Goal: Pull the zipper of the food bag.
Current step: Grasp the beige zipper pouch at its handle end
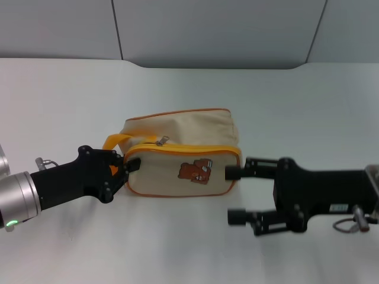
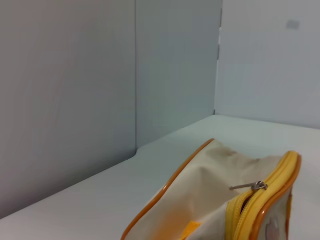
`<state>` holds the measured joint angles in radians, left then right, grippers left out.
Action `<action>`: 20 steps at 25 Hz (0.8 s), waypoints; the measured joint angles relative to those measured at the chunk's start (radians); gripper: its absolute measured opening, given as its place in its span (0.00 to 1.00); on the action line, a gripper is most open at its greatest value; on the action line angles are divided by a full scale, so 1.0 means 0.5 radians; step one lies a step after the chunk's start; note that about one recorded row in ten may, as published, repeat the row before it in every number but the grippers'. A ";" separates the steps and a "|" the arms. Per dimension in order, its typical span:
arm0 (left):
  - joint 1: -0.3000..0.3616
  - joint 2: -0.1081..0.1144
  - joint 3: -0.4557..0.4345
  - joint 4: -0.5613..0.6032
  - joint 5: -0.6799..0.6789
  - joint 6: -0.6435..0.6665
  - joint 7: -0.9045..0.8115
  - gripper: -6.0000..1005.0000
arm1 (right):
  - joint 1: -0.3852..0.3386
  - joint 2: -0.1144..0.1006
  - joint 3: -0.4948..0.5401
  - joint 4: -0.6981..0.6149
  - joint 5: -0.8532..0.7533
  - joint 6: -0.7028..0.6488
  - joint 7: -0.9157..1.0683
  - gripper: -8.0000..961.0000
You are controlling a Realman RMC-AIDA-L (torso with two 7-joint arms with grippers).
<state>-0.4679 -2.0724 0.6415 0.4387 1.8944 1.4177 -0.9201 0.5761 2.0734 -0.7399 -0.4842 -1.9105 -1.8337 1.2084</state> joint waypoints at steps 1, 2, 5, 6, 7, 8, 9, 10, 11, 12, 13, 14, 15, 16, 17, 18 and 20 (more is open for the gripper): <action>0.000 0.000 0.000 0.000 0.000 0.012 0.004 0.21 | 0.003 -0.004 0.000 -0.003 0.034 -0.004 0.071 0.83; 0.000 0.000 0.000 0.000 -0.001 0.027 0.010 0.19 | 0.010 -0.011 0.000 -0.009 0.083 -0.009 0.174 0.83; 0.000 0.000 -0.004 0.000 -0.005 0.085 0.037 0.10 | 0.052 -0.051 0.001 -0.034 0.219 -0.028 0.615 0.83; 0.000 0.000 -0.007 0.000 -0.006 0.104 0.044 0.10 | 0.080 -0.069 0.001 -0.036 0.248 -0.032 0.779 0.83; -0.002 0.000 -0.008 0.000 -0.007 0.121 0.050 0.10 | 0.113 -0.088 0.002 -0.035 0.271 -0.032 0.961 0.83; -0.005 0.000 -0.010 0.000 -0.007 0.132 0.056 0.09 | 0.151 -0.107 0.005 -0.030 0.283 -0.022 1.134 0.83; -0.009 0.000 -0.011 0.000 -0.007 0.143 0.063 0.09 | 0.190 -0.125 0.006 -0.017 0.284 0.014 1.344 0.82; -0.013 0.000 -0.012 0.000 -0.007 0.155 0.074 0.09 | 0.221 -0.137 0.006 -0.007 0.284 0.051 1.503 0.82; -0.016 0.000 -0.013 0.000 -0.007 0.168 0.088 0.09 | 0.259 -0.151 -0.001 0.011 0.277 0.102 1.672 0.82; -0.017 0.000 -0.014 0.000 -0.008 0.180 0.102 0.09 | 0.289 -0.164 -0.010 0.030 0.267 0.147 1.796 0.82; -0.019 -0.002 -0.015 -0.001 -0.008 0.190 0.115 0.08 | 0.319 -0.176 -0.019 0.055 0.256 0.186 1.891 0.82; -0.021 -0.003 -0.015 -0.004 -0.011 0.198 0.127 0.08 | 0.359 -0.191 -0.028 0.093 0.237 0.221 1.982 0.82; -0.023 -0.005 -0.016 -0.008 -0.014 0.207 0.140 0.08 | 0.385 -0.199 -0.033 0.120 0.217 0.247 2.044 0.82; -0.026 -0.005 -0.016 -0.012 -0.018 0.213 0.151 0.08 | 0.418 -0.205 -0.039 0.149 0.193 0.272 2.106 0.82; -0.028 -0.006 -0.017 -0.016 -0.024 0.222 0.162 0.08 | 0.444 -0.207 -0.049 0.165 0.166 0.305 2.166 0.81; -0.029 -0.006 -0.017 -0.019 -0.031 0.231 0.173 0.08 | 0.469 -0.207 -0.065 0.174 0.137 0.338 2.218 0.81; -0.030 -0.006 -0.016 -0.019 -0.041 0.244 0.186 0.08 | 0.509 -0.201 -0.108 0.174 0.085 0.406 2.312 0.81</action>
<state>-0.4828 -2.0754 0.6333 0.4293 1.8741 1.5397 -0.8268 0.8308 1.9729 -0.7939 -0.3972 -1.8681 -1.6307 2.3644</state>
